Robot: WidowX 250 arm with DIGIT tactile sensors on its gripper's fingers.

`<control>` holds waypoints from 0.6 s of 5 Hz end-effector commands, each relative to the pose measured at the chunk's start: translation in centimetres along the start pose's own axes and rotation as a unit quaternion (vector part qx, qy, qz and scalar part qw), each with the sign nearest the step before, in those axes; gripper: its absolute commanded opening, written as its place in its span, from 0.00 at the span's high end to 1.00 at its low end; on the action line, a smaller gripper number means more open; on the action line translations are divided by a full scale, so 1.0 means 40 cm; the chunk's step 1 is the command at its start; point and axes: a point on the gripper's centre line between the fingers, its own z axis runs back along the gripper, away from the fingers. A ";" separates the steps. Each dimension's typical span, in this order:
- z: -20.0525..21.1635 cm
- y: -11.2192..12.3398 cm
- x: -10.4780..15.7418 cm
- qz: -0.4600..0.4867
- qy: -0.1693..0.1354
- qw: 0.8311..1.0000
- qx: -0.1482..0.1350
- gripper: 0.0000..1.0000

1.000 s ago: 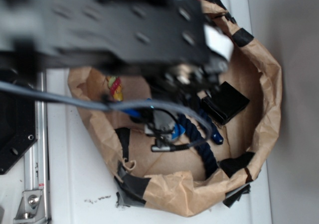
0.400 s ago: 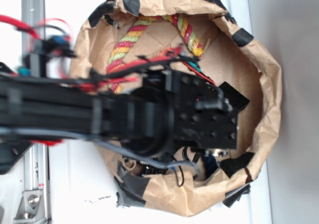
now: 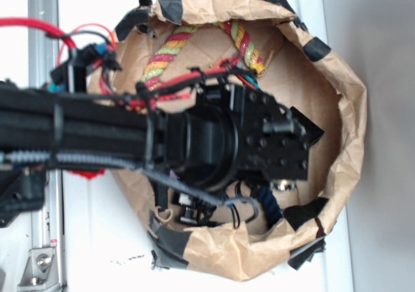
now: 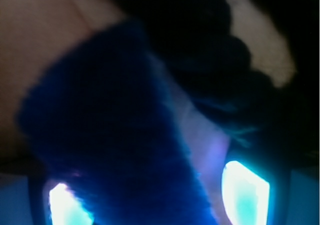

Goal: Grab the blue sponge.

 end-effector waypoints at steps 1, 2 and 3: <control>0.105 0.009 -0.052 0.036 -0.071 0.996 0.036 1.00; 0.217 0.043 -0.107 0.085 -0.142 0.984 0.068 1.00; 0.332 0.071 -0.164 0.167 -0.155 0.969 0.094 1.00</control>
